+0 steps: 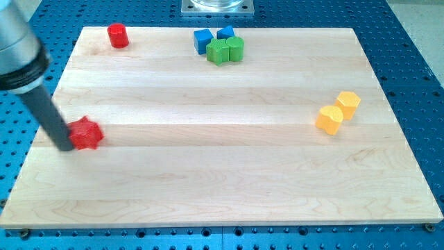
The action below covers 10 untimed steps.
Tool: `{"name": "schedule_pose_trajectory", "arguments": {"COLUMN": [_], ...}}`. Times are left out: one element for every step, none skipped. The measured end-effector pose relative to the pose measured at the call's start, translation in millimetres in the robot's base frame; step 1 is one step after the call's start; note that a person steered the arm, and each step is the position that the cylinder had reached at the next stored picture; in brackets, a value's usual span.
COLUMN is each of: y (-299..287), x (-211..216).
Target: Move the red star to the top left of the yellow heart
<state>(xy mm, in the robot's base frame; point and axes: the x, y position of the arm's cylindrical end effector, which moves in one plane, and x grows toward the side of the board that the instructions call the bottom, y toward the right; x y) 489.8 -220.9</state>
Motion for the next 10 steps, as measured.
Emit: {"name": "schedule_pose_trajectory", "arguments": {"y": [80, 61, 54, 63, 62, 62, 79, 145, 87, 127], "x": [-5, 3, 3, 1, -3, -17, -39, -39, -28, 6]}}
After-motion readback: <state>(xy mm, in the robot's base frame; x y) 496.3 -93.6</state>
